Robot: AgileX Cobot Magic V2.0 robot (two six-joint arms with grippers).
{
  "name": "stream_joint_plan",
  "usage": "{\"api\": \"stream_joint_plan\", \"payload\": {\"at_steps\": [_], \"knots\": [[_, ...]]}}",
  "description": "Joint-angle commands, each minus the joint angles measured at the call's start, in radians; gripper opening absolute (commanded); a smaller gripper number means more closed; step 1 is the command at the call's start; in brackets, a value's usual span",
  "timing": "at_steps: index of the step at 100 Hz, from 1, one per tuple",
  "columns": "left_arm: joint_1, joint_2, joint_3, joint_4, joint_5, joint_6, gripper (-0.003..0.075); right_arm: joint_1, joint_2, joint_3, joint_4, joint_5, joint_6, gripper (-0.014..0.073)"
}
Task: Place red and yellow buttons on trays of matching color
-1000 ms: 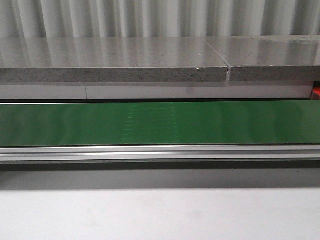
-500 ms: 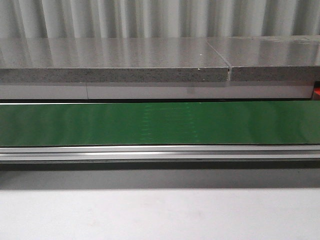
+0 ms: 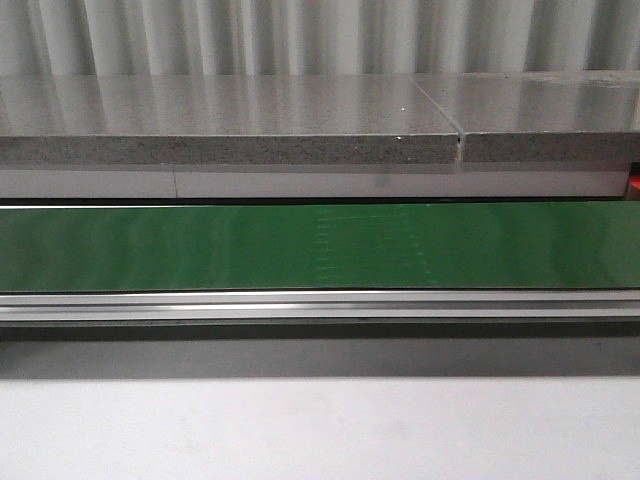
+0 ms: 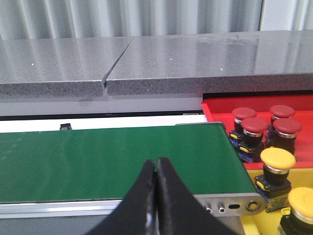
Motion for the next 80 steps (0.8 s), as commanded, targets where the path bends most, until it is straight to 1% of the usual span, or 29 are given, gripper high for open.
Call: {"api": "stream_joint_plan", "payload": {"at_steps": [1, 62, 78, 80], "knots": [[-0.009, 0.001, -0.027, -0.011, -0.066, -0.008, -0.002, -0.008, -0.022, -0.019, -0.009, -0.085, 0.002, -0.0071], [-0.007, 0.001, -0.027, -0.01, -0.066, -0.008, -0.002, -0.008, -0.022, -0.019, -0.009, -0.085, 0.002, -0.0071], [-0.004, -0.021, -0.024, -0.009, -0.101, -0.009, -0.002, -0.008, -0.022, -0.019, -0.009, -0.085, 0.002, -0.0071], [-0.004, -0.026, -0.021, -0.004, -0.112, -0.027, -0.002, -0.008, -0.022, -0.019, -0.009, -0.085, 0.002, -0.0071]]}}
